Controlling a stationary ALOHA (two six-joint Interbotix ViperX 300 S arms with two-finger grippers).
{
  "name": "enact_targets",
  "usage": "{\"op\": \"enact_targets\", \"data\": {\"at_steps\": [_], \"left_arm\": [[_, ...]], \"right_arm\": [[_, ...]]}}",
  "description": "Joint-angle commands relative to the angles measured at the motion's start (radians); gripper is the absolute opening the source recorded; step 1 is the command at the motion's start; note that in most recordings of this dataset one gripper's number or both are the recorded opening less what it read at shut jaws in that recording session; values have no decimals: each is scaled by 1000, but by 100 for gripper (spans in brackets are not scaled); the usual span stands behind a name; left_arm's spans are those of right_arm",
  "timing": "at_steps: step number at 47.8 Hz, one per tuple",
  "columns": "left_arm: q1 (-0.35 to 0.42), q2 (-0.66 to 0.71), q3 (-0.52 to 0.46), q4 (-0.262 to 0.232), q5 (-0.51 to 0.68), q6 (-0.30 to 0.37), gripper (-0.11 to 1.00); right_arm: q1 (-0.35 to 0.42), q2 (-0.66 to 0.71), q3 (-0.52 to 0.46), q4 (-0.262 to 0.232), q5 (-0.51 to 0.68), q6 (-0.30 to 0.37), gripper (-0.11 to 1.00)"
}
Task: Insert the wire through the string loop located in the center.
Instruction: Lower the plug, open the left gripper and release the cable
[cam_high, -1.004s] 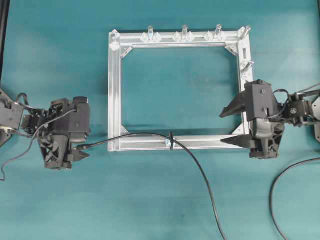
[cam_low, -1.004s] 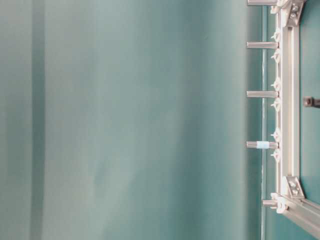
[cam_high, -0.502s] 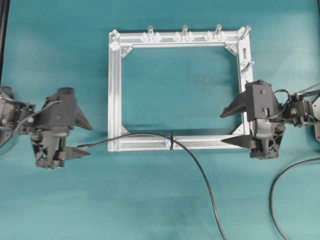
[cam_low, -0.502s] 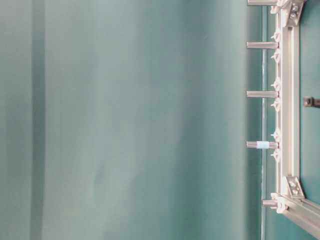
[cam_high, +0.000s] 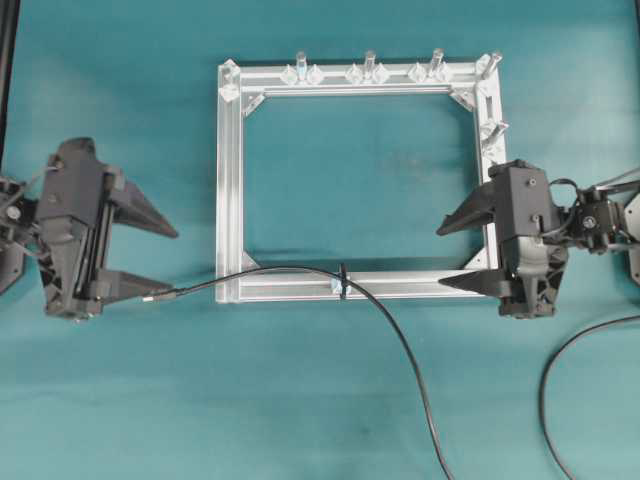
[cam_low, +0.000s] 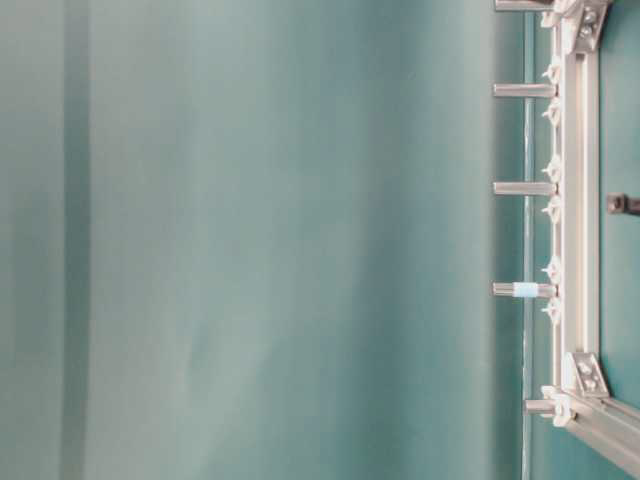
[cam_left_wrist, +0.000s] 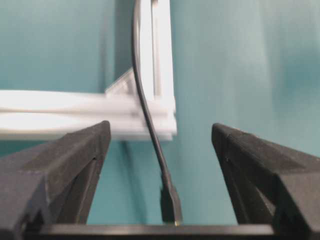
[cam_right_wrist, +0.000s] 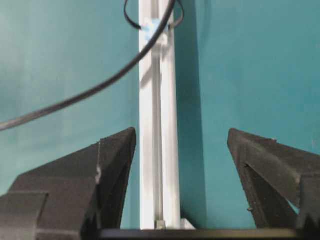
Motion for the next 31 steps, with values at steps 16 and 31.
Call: {"op": "enact_targets", "data": {"at_steps": [16,31], "left_arm": [[32,-31,2,3,-103,78,82],[32,-32,41,3,-196,80,82]], "right_arm": [[2,-29,31,-2,-175,0,75],[2,-86,86,0,-270,0,75]]}}
